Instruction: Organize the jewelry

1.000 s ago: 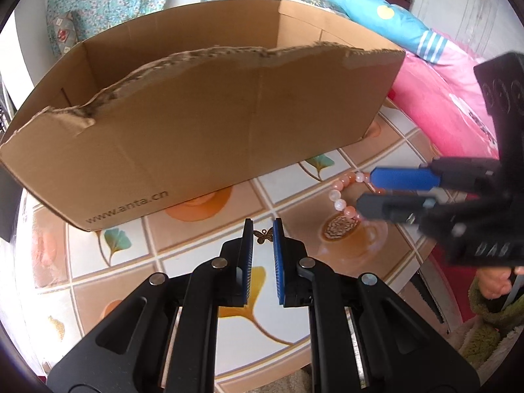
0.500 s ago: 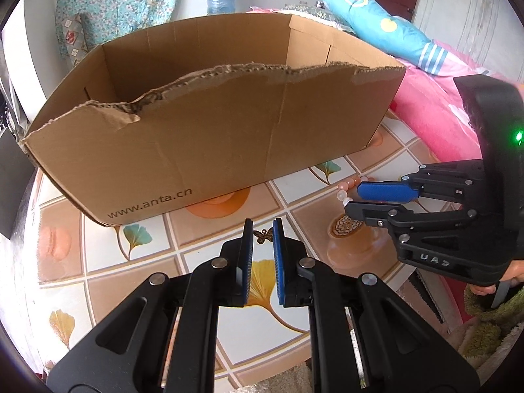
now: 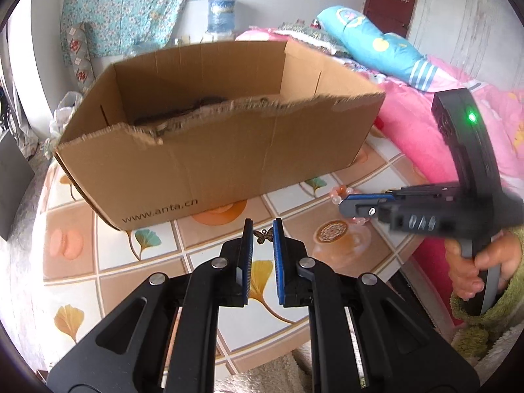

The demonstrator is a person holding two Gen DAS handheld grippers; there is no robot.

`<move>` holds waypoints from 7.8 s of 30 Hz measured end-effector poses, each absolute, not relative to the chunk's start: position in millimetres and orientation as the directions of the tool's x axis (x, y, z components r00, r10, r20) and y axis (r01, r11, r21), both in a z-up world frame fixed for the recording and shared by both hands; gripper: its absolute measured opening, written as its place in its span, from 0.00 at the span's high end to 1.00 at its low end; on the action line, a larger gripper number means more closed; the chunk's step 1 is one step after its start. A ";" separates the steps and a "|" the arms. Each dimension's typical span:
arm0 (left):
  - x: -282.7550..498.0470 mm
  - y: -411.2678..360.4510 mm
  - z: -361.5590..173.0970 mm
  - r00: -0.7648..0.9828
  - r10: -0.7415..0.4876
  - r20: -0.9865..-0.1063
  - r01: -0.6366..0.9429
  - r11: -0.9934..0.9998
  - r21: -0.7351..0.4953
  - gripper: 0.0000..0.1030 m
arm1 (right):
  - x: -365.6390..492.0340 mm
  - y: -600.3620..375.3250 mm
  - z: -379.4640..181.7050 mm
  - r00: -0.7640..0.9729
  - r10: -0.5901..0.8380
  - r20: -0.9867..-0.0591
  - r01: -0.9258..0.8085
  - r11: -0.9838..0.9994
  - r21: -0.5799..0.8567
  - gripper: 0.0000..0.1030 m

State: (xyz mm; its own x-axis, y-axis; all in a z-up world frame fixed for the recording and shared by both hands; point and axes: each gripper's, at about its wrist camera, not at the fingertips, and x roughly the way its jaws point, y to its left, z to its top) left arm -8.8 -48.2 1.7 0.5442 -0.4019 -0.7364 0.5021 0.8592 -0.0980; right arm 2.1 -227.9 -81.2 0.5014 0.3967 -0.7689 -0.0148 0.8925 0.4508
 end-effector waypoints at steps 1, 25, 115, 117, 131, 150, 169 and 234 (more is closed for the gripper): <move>-10.2 -47.0 6.5 0.550 -0.411 -0.727 0.506 0.857 -0.102 0.89 | -0.8 -240.6 -79.9 0.521 0.441 -0.731 0.005 0.854 0.520 0.91; 68.2 2.3 127.0 0.587 -0.545 -0.599 0.519 0.821 -0.238 0.89 | 42.7 -294.5 54.9 0.726 0.622 -0.294 -0.269 0.649 0.711 0.90; 28.2 50.9 34.8 0.451 -0.469 -0.759 0.188 0.882 -0.433 0.19 | -9.0 -280.3 -9.3 0.505 0.337 -0.795 0.110 0.888 0.447 0.44; 27.0 49.9 35.0 0.464 -0.459 -0.758 0.187 0.887 -0.423 0.19 | -9.6 -281.2 -8.9 0.512 0.336 -0.791 0.114 0.886 0.449 0.44; -42.8 19.5 82.1 0.667 -0.264 -0.697 0.209 0.964 -0.165 0.09 | -83.5 -248.7 32.2 0.633 0.130 -0.763 0.092 0.966 0.241 0.23; -44.5 -18.0 50.3 0.607 -0.080 -0.790 0.136 0.991 0.005 0.08 | -76.7 -180.6 8.4 0.603 0.089 -0.793 0.032 0.990 0.136 0.15; -31.3 -19.6 40.3 0.547 -0.048 -0.836 0.111 0.994 0.015 0.08 | -66.2 -178.6 0.4 0.569 0.064 -0.820 0.047 0.993 0.110 0.15; -19.7 -14.3 35.4 0.510 -0.023 -0.860 0.083 0.996 0.023 0.08 | -54.2 -176.5 -6.4 0.535 0.045 -0.844 0.071 0.993 0.097 0.15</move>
State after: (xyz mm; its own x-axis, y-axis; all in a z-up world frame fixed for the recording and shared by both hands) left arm -19.7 -14.3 35.4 0.5100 -0.0229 -0.8599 0.0830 0.9963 0.0227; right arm -54.2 -176.5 -6.4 0.5351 0.0446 -0.8436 0.0707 0.9927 0.0973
